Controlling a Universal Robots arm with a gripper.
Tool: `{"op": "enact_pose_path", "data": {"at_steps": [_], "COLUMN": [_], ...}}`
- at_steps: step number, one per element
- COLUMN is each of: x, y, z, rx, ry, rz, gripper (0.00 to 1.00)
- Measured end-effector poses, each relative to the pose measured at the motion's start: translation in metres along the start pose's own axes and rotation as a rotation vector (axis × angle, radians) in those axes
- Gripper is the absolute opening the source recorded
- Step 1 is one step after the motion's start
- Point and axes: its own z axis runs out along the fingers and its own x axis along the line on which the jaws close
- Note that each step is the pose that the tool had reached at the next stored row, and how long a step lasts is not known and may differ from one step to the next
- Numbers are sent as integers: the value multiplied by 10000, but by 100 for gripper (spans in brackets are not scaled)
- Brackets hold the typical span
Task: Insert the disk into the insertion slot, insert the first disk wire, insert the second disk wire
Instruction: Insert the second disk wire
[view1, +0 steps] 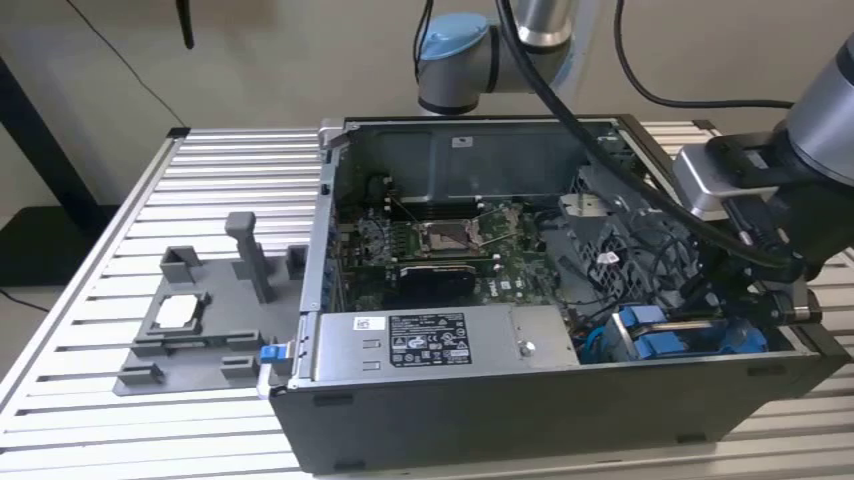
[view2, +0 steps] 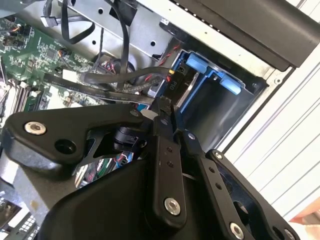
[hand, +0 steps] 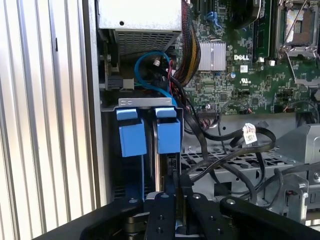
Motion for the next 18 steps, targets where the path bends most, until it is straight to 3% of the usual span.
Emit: {"op": "enact_pose_path", "data": {"at_steps": [2,4,14,18], "x": [2,-7,-77,-70], "y": [-3,-9,-29,0], "z": [-6,-57,-454,-434], "rx": [-8,-34,-49,40], "ry": [-14,-41,-61,-73], "rz": [1,2,10,-4], "gripper": [16,16,16,16]}}
